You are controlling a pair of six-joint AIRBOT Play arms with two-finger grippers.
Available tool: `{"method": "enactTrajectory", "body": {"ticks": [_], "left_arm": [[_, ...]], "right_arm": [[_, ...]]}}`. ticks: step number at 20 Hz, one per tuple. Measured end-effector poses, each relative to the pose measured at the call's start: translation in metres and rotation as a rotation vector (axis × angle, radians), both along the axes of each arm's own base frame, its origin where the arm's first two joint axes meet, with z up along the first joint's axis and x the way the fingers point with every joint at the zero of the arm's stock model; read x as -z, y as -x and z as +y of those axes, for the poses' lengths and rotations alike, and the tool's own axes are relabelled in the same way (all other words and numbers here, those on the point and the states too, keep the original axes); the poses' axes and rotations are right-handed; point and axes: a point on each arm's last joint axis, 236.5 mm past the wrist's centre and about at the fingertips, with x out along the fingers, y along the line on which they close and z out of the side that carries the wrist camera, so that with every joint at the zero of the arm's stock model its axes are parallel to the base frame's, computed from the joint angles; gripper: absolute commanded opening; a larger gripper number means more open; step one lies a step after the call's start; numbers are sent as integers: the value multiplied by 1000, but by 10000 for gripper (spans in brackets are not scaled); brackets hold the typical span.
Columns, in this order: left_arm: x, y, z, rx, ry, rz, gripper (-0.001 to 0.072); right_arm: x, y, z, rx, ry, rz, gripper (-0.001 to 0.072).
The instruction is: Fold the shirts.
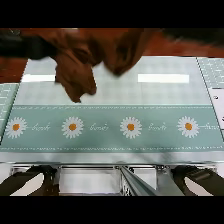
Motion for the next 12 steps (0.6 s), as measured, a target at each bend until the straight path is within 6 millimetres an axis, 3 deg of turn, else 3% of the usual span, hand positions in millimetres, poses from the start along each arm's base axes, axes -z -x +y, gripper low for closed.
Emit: {"method": "enactTrajectory", "body": {"ticks": [1,3,5,8,12], "left_arm": [[-18,5,9,-23,-40,-42,27],[-48,21,29,-90,-122,-117,27],[-71,44,51,-164,-196,-175,27],[-103,84,80,-276,-271,-269,27],[-143,143,109,-412,-316,-416,27]], "right_arm": [[-35,19,-15,20,32,-86,24],[-84,63,-42,68,92,-219,24],[-111,105,-69,123,158,-300,23],[-125,158,-110,231,234,-349,24],[-122,210,-152,348,283,-339,24]]}}
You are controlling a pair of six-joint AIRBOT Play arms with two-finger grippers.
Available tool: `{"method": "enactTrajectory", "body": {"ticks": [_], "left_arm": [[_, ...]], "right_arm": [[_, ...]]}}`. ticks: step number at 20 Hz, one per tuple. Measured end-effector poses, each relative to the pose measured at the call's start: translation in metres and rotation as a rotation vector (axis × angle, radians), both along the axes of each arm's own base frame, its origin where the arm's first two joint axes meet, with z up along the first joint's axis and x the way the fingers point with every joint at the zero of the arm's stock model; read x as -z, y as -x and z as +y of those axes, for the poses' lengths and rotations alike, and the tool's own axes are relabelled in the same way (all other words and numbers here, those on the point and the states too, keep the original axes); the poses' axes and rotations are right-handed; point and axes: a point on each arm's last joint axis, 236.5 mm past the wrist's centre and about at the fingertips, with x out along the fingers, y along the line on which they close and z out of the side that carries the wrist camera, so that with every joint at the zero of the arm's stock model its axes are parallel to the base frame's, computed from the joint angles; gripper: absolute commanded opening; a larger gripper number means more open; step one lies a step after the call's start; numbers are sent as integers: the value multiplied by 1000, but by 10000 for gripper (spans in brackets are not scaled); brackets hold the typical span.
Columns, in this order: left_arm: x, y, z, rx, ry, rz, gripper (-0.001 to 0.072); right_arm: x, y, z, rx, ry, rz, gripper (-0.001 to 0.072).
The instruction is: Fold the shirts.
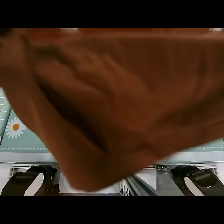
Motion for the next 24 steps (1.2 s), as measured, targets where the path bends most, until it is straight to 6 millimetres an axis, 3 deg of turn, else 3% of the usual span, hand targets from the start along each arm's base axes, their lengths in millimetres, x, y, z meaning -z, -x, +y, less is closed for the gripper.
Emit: {"method": "enactTrajectory", "body": {"ticks": [2,4,5,7,10,14,15,17,18,19,20,21,22,24], "left_arm": [[-10,20,6,-26,-7,-47,27],[-6,24,11,-45,-12,-45,27],[2,20,11,-47,-13,-24,27],[27,-1,8,-39,1,31,27],[83,-55,-1,-17,53,121,27],[195,-125,-19,10,115,356,28],[219,-142,-27,20,131,400,28],[266,-162,-41,40,134,512,36],[282,-173,-50,50,145,536,133],[301,-179,-59,65,150,585,427],[313,-184,-69,80,167,618,693],[325,-188,-78,91,182,649,704],[336,-187,-84,101,184,686,704],[349,-183,-87,111,177,754,703]], "right_arm": [[10,11,-9,29,5,36,24],[35,11,-13,47,14,124,24],[55,7,-14,55,23,194,24],[114,-3,-12,66,48,389,24],[215,-20,-10,100,82,677,24],[355,-39,-12,196,91,987,25],[386,-43,-18,244,87,1041,25],[427,-58,-33,339,60,1100,25],[444,-67,-39,374,30,1120,25],[456,-79,-44,398,-12,1127,25],[466,-91,-48,405,-51,1134,89],[472,-105,-48,399,-106,1132,423],[475,-118,-49,389,-158,1131,624],[474,-143,-56,365,-244,1122,620]]}}
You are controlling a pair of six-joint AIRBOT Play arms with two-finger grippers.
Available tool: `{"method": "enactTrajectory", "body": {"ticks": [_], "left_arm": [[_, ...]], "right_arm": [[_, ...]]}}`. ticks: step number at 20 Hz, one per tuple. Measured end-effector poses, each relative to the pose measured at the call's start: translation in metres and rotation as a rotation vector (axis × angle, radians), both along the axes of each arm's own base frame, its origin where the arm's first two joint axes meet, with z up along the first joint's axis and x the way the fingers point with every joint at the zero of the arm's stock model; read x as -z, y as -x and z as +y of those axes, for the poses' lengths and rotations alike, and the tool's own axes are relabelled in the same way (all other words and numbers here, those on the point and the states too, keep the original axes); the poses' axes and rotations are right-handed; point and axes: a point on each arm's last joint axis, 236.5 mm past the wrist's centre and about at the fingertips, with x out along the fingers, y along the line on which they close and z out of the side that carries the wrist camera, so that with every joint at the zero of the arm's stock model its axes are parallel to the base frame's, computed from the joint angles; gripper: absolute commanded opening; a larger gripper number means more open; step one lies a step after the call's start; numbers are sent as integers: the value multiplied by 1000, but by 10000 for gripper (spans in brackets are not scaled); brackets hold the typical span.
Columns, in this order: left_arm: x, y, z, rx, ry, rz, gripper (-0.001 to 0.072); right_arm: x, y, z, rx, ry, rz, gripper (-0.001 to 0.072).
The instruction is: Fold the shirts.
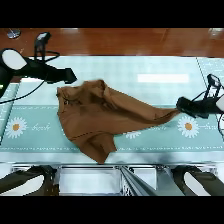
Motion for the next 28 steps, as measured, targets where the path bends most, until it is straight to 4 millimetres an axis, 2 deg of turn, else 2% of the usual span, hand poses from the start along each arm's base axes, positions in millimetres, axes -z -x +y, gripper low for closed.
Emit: {"method": "enactTrajectory", "body": {"ticks": [1,3,5,7,8,10,13,14,17,21,22,24,28], "left_arm": [[6,6,6,6,-21,43,702],[21,29,30,14,-74,149,702],[40,65,56,-2,-92,273,702],[64,110,74,-52,-59,389,702],[76,135,75,-83,-15,441,702],[93,175,70,-139,78,512,702],[116,217,69,-198,126,566,702],[123,228,67,-212,139,583,702],[137,235,44,-261,250,580,701],[147,219,17,-323,362,499,698],[149,214,12,-328,370,475,664],[153,212,2,-316,371,459,32],[149,199,-4,-279,365,402,27]], "right_arm": [[-5,-12,-6,15,-38,-15,620],[-17,-19,-25,30,-72,-21,620],[-20,-7,-46,39,-74,10,619],[-12,17,-57,54,-74,49,615],[-5,30,-56,62,-86,67,615],[11,53,-39,62,-141,79,615],[36,76,-13,69,-222,85,615],[42,82,-6,71,-244,90,615],[54,92,6,74,-283,102,614],[59,97,13,76,-305,106,614],[60,97,12,78,-305,103,615],[60,94,11,92,-304,92,614],[60,86,3,135,-284,61,614]]}}
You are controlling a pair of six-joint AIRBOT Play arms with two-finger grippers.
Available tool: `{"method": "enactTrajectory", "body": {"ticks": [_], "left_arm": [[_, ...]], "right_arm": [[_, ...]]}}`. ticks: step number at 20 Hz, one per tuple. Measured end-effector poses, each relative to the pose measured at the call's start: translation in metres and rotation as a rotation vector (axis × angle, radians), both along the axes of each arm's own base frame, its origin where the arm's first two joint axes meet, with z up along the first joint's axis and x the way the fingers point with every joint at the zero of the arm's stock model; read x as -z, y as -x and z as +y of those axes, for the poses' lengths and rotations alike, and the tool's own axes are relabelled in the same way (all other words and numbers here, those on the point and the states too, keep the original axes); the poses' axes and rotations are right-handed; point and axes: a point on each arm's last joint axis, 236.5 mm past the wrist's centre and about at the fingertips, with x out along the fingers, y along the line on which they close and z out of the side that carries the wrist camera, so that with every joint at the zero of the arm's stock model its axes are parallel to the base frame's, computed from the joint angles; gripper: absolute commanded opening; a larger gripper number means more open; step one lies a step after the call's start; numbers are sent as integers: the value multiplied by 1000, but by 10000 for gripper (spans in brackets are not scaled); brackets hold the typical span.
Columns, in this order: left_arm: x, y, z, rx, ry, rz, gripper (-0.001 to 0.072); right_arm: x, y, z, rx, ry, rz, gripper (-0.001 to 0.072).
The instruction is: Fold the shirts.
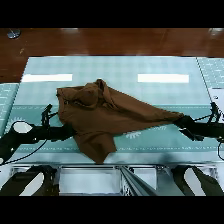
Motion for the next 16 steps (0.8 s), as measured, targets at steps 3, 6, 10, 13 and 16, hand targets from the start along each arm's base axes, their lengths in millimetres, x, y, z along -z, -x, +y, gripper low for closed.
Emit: {"method": "enactTrajectory", "body": {"ticks": [3,6,10,13,16], "left_arm": [[-16,-19,1,5,1,-61,27],[-31,-34,1,11,3,-108,28],[-39,-39,-1,22,9,-124,27],[-41,-40,-1,25,10,-130,28],[-42,-41,-1,25,10,-132,28]], "right_arm": [[6,-6,-7,42,7,4,614],[15,-18,-16,77,0,22,614],[24,-42,-22,113,-55,49,614],[30,-58,-14,138,-142,52,596],[34,-66,-7,150,-201,59,472]]}}
